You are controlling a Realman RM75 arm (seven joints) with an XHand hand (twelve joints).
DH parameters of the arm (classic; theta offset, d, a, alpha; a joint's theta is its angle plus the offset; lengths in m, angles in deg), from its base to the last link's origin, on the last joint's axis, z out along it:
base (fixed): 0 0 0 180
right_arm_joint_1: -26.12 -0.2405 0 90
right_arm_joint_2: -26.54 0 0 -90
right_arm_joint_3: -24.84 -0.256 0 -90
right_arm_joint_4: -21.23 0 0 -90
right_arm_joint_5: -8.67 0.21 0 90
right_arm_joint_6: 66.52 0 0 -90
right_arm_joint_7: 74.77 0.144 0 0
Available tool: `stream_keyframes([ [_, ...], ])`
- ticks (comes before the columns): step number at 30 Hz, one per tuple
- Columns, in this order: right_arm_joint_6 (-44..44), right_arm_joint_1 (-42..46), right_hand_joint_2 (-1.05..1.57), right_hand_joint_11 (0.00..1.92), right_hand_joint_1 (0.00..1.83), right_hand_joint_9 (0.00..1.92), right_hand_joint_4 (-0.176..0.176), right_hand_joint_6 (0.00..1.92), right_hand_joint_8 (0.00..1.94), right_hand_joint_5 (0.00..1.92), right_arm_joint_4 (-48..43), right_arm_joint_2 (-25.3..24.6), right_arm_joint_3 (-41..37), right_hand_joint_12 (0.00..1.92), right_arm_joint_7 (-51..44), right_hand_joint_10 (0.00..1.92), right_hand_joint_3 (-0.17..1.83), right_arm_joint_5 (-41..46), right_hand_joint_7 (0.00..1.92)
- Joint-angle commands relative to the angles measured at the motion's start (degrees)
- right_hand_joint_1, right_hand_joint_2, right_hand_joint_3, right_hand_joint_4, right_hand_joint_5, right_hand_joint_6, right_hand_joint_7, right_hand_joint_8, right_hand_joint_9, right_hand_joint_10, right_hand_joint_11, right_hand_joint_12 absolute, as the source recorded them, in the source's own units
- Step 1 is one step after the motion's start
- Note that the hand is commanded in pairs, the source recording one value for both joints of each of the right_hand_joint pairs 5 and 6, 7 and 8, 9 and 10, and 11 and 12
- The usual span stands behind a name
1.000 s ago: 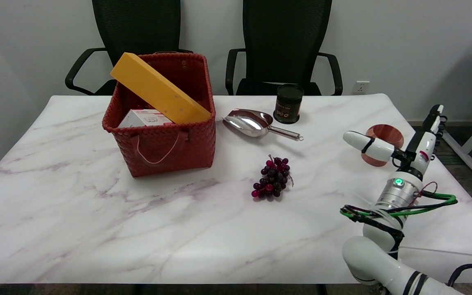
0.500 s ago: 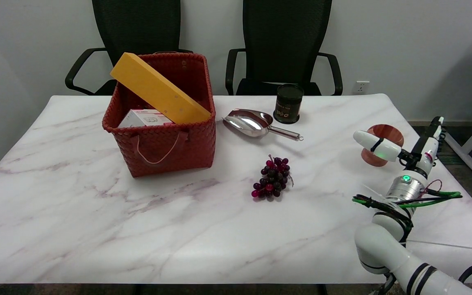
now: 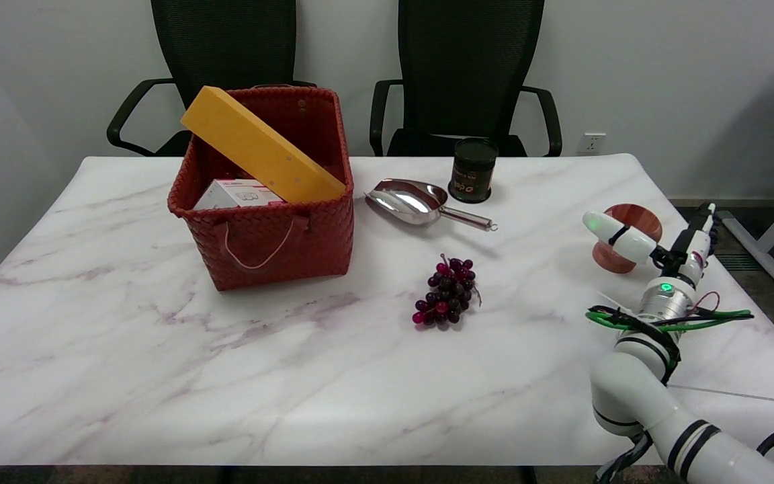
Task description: Pick up the wooden mortar.
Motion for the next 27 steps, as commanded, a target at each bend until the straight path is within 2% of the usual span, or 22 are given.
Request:
stream_keyframes([
  [1, 5.9, -2.1, 0.04, 0.00, 1.12, 0.00, 0.000, 0.00, 0.00, 0.00, 3.1, 0.5, -1.3, 0.00, -0.3, 0.00, 0.01, 4.4, 0.00],
  [9, 8.5, -3.8, 0.08, 0.00, 1.13, 0.00, 0.000, 0.00, 0.00, 0.00, 5.9, 0.7, -1.3, 0.00, -0.3, 0.00, 0.02, 4.4, 0.00],
  [18, 8.7, -4.2, 0.17, 0.00, 1.17, 0.00, 0.000, 0.00, 0.00, 0.00, 6.8, 1.0, -1.3, 0.00, -0.3, 0.00, 0.14, 5.5, 0.00],
  [19, 4.7, -4.1, 0.18, 0.00, 1.18, 0.00, 0.000, 0.00, 0.00, 0.00, -0.3, 0.6, 4.0, 0.00, 0.8, 0.00, 0.15, 10.6, 0.00],
  [20, 7.6, -4.2, 0.21, 0.00, 1.19, 0.00, 0.000, 0.00, 0.00, 0.00, 4.8, 0.9, 0.2, 0.00, 0.0, 0.00, 0.16, 7.0, 0.00],
  [21, 8.7, -4.2, 0.23, 0.00, 1.21, 0.00, 0.000, 0.00, 0.00, 0.00, 7.0, 1.0, -1.3, 0.00, -0.3, 0.00, 0.18, 5.5, 0.00],
  [27, 8.8, -4.1, 0.38, 0.00, 1.27, 0.00, 0.000, 0.00, 0.00, 0.00, 7.0, 1.0, -1.3, 0.00, -0.3, 0.00, 0.40, 5.5, 0.00],
])
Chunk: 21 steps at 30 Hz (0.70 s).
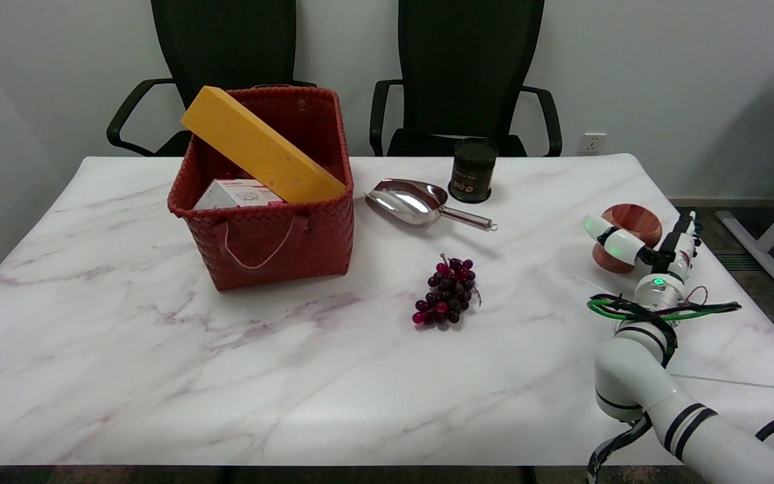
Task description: Pick up the wooden mortar.
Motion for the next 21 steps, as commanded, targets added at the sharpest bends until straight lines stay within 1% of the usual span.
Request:
stream_keyframes([
  [1, 1.7, -0.8, 0.40, 0.00, 1.28, 0.00, 0.000, 0.00, 0.00, 0.00, 1.7, 0.3, -0.3, 0.00, -0.1, 0.00, 0.44, 0.8, 0.00],
  [5, 1.9, -0.9, 0.46, 0.00, 1.30, 0.00, 0.000, 0.00, 0.00, 0.00, 1.9, 0.3, -0.4, 0.00, -0.1, 0.00, 0.58, 0.8, 0.00],
  [9, 2.1, -1.1, 0.45, 0.00, 1.31, 0.00, 0.000, 0.00, 0.00, 0.00, 1.9, 0.3, -0.4, 0.00, -0.1, 0.00, 0.75, 0.8, 0.00],
  [12, 2.7, -1.2, 0.44, 0.00, 1.32, 0.00, 0.000, 0.00, 0.00, 0.00, 1.9, 0.3, -0.4, 0.00, -0.1, 0.00, 0.79, 0.7, 0.00],
  [21, 4.1, -1.9, 0.44, 0.00, 1.31, 0.00, 0.000, 0.00, 0.00, 0.00, 3.0, 0.4, -0.3, 0.00, 0.5, 0.00, 0.82, 0.7, 0.00],
])
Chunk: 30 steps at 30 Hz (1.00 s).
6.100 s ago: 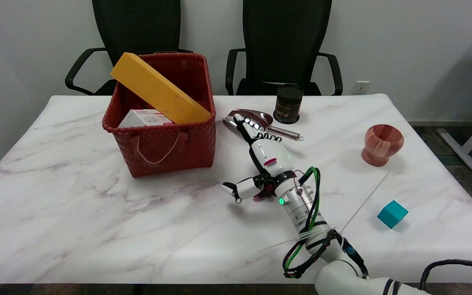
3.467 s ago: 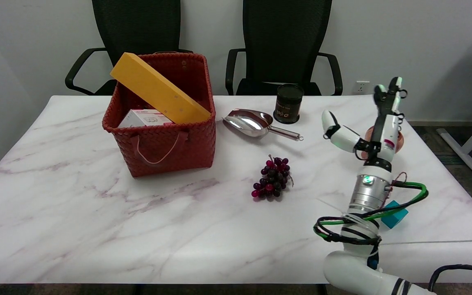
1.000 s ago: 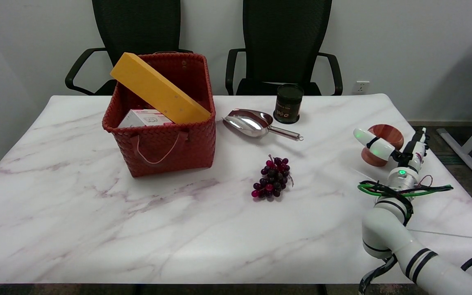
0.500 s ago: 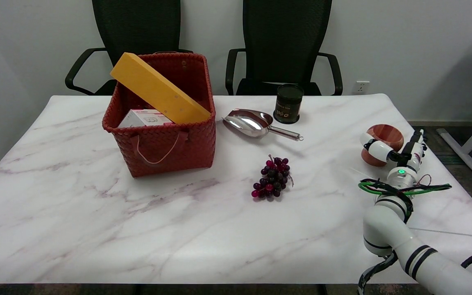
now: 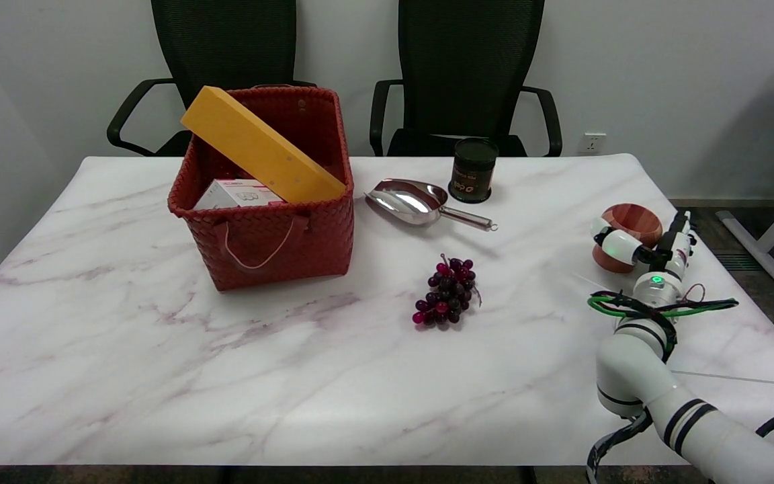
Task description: Pick up the wooden mortar.
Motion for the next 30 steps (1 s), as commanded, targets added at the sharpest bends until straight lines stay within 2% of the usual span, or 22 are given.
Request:
stream_keyframes([
  [1, 2.2, -1.0, 0.44, 0.00, 1.31, 0.00, 0.000, 0.00, 0.00, 0.00, 1.4, 0.2, 0.1, 0.00, 0.5, 0.00, 0.83, 0.2, 0.00],
  [14, 3.2, -1.4, 0.43, 0.00, 1.31, 0.01, 0.000, 0.00, 0.00, 0.00, 2.2, 0.3, -0.5, 0.00, 0.6, 0.01, 0.90, 0.2, 0.00],
  [18, 2.9, -1.4, 0.46, 0.00, 1.31, 0.16, 0.000, 0.00, 0.31, 0.00, 2.2, 0.3, -0.5, 0.00, 0.6, 0.16, 0.91, 0.2, 0.31],
  [19, 2.7, -1.4, 0.46, 0.00, 1.31, 0.20, 0.000, 0.05, 0.38, 0.05, 2.2, 0.3, -0.5, 0.00, 0.6, 0.20, 0.92, 0.2, 0.38],
  [20, 2.7, -1.4, 0.49, 0.05, 1.31, 0.27, 0.000, 0.22, 0.47, 0.22, 2.2, 0.3, -0.5, 0.05, 0.6, 0.27, 0.92, 0.2, 0.47],
  [21, 2.7, -1.4, 0.49, 0.07, 1.31, 0.29, 0.000, 0.24, 0.49, 0.24, 2.2, 0.3, -0.5, 0.07, 0.6, 0.29, 0.92, 0.1, 0.49],
  [22, 2.7, -1.4, 0.51, 0.15, 1.31, 0.35, 0.000, 0.43, 0.59, 0.43, 2.2, 0.3, -0.5, 0.15, 0.6, 0.35, 0.94, 0.1, 0.59],
  [23, 2.7, -1.4, 0.52, 0.18, 1.31, 0.38, 0.000, 0.50, 0.62, 0.50, 2.2, 0.3, -0.5, 0.18, 0.6, 0.38, 0.94, 0.0, 0.62],
  [25, 2.6, -1.4, 0.53, 0.21, 1.31, 0.40, 0.000, 0.55, 0.65, 0.55, 2.2, 0.3, -0.6, 0.21, 0.6, 0.40, 0.95, 0.0, 0.65],
  [30, 2.5, -1.4, 0.61, 0.30, 1.29, 0.47, 0.000, 0.90, 0.75, 0.90, 2.3, 0.3, -0.6, 0.30, 0.6, 0.47, 0.97, -0.2, 0.75],
])
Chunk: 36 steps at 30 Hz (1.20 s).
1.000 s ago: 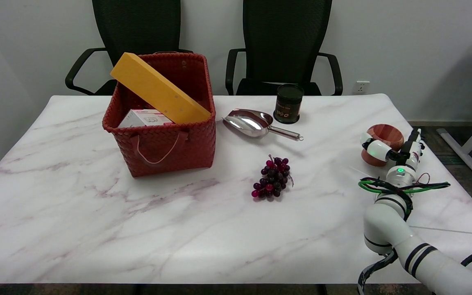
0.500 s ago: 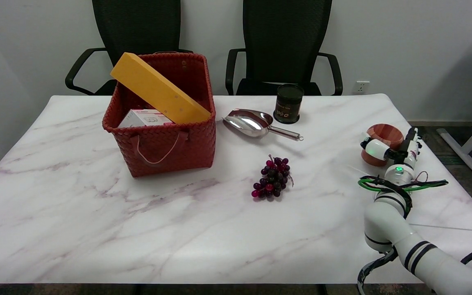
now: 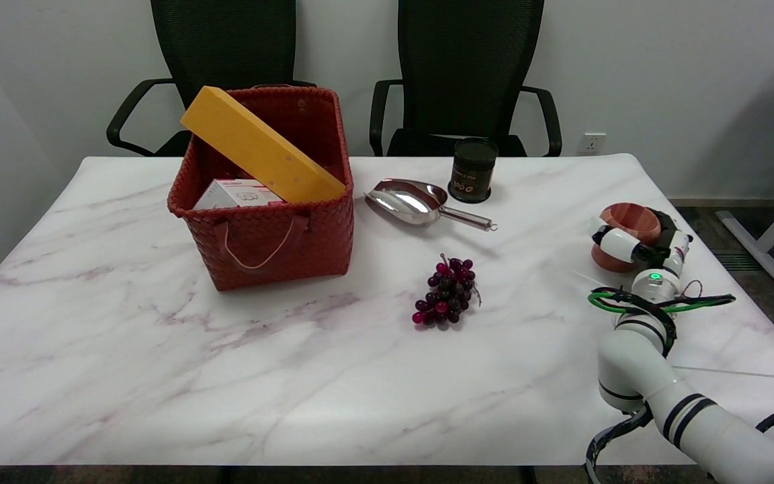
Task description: Pick up the wooden mortar.
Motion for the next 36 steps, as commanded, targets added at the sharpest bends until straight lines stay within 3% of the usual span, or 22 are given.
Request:
stream_keyframes([
  [1, -0.1, -0.2, 0.63, 0.31, 1.29, 0.48, 0.000, 0.95, 0.77, 0.95, 0.3, 0.0, -0.1, 0.31, 0.2, 0.48, 0.99, -0.4, 0.77],
  [11, -0.7, -0.8, 1.02, 0.49, 1.31, 0.63, 0.000, 1.04, 0.86, 1.04, 0.3, 0.0, -0.1, 0.49, 0.8, 0.63, 1.14, -0.9, 0.86],
  [18, -3.0, -1.2, 1.19, 0.63, 1.29, 0.68, 0.000, 1.09, 0.89, 1.09, -1.0, 0.1, 0.0, 0.63, 5.0, 0.68, 1.24, -6.8, 0.89],
  [28, -3.1, -5.0, 1.23, 0.74, 1.28, 0.72, 0.000, 1.11, 0.94, 1.11, -7.2, 0.6, 0.1, 0.74, 5.0, 0.72, 1.29, -18.2, 0.94],
  [36, 3.7, -12.3, 1.17, 0.74, 1.29, 0.73, 0.000, 1.12, 0.98, 1.12, -7.1, 0.8, 3.6, 0.74, 5.0, 0.73, 1.34, -23.4, 0.98],
])
